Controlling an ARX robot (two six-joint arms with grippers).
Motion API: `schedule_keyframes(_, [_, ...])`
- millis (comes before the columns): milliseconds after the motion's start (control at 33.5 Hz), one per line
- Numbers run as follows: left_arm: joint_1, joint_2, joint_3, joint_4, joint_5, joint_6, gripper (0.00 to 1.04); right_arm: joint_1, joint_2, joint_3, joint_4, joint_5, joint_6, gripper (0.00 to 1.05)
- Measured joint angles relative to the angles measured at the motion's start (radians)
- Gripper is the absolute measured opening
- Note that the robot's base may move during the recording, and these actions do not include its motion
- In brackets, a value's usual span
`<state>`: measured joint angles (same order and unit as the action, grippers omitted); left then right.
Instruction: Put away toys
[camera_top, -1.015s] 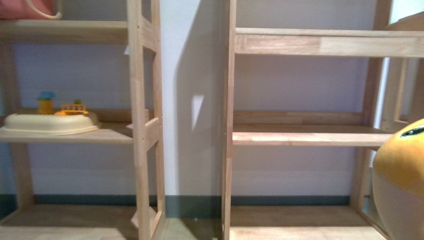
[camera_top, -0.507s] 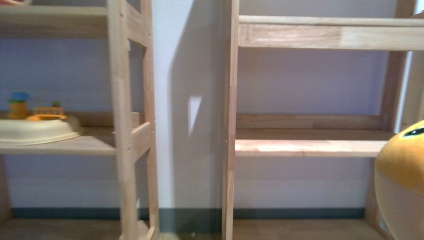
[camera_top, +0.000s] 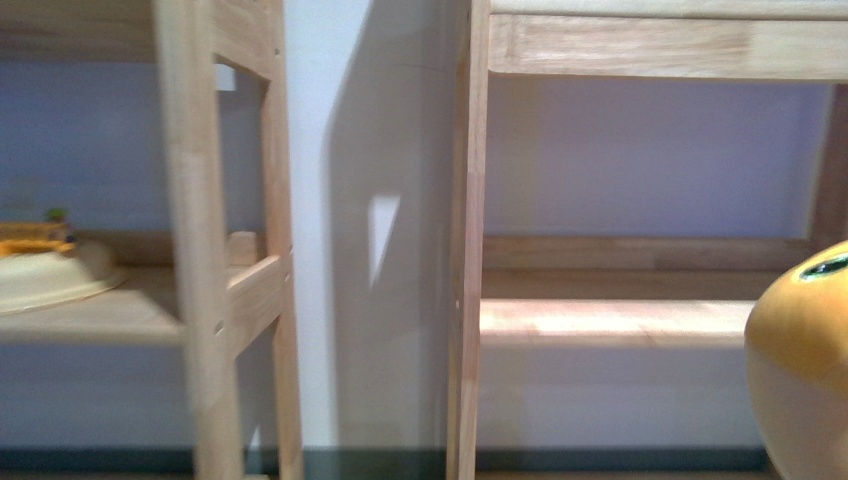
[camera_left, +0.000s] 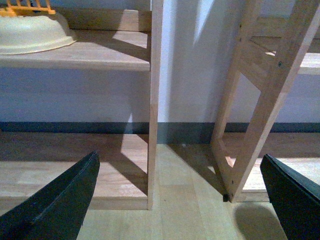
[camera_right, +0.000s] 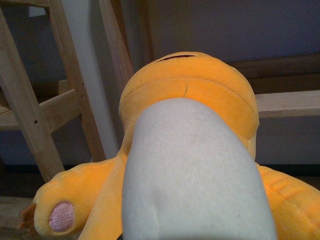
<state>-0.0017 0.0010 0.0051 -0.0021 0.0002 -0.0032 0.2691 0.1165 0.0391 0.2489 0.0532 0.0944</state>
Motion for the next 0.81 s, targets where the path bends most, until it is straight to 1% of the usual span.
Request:
schedule_keyframes(657, [0.000, 0.000, 0.000, 0.000, -0.001, 0.000, 0.99, 0.000, 0.002, -0.001, 0.000, 0.000, 0.000, 0.11])
schedule_keyframes(746, [0.000, 0.000, 0.000, 0.000, -0.001, 0.000, 0.99, 0.008, 0.009, 0.018, -0.052, 0.078, 0.000, 0.11])
schedule_keyframes(806, [0.000, 0.000, 0.000, 0.000, -0.001, 0.000, 0.99, -0.010, 0.029, 0.046, -0.060, 0.109, -0.005, 0.11])
